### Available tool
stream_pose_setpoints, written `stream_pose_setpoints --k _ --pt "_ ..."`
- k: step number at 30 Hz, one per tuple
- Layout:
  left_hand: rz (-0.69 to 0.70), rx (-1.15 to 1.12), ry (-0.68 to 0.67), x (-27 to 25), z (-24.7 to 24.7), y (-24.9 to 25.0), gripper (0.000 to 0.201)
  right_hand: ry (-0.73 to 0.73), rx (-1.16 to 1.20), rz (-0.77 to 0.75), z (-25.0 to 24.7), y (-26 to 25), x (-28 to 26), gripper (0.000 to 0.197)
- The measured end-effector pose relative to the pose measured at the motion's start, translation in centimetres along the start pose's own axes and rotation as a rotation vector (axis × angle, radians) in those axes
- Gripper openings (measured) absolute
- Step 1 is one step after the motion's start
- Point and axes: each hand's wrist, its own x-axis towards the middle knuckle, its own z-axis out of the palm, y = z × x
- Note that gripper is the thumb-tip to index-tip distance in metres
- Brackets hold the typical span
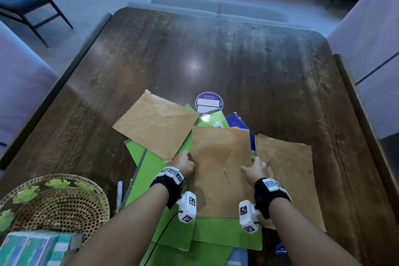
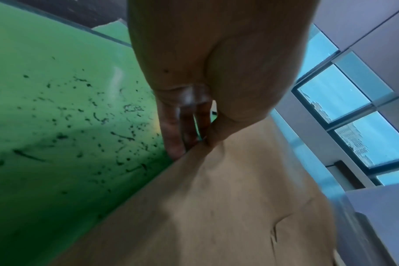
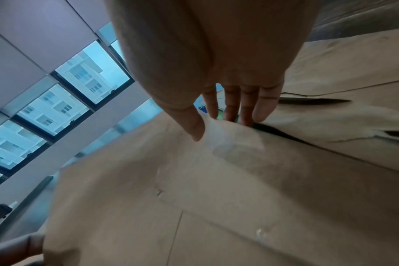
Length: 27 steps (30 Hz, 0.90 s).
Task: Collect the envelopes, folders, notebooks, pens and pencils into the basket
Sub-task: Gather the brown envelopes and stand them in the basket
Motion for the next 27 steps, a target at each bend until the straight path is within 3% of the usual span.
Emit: stream_pose_setpoints --k 5,9,15,21,27 --pt "0.071 -0.036 0.006 -0.8 0.4 1.3 0.033 0.046 0.079 -0.045 -1.3 1.1 0.9 0.042" --pt "0.136 -0.029 0.016 -0.8 2.2 4.5 0.021 0.098 0.207 -0.071 -3.4 2.0 1.5 0.038" --pt "0.246 -0.019 -0.002 -1.2 7.4 10.9 0.029 0.148 0.262 -0.037 -9.1 7.4 3.6 0.041" --pt "0.254 0.112 -0.059 -1.5 13.3 14.8 0.027 0.184 0.227 0.044 -13.1 13.9 5.1 0.048" --pt "0.196 0.242 -0.044 -1.6 16.7 15.5 0.036 0.108 0.142 0.183 -11.8 16.9 6.8 0.055"
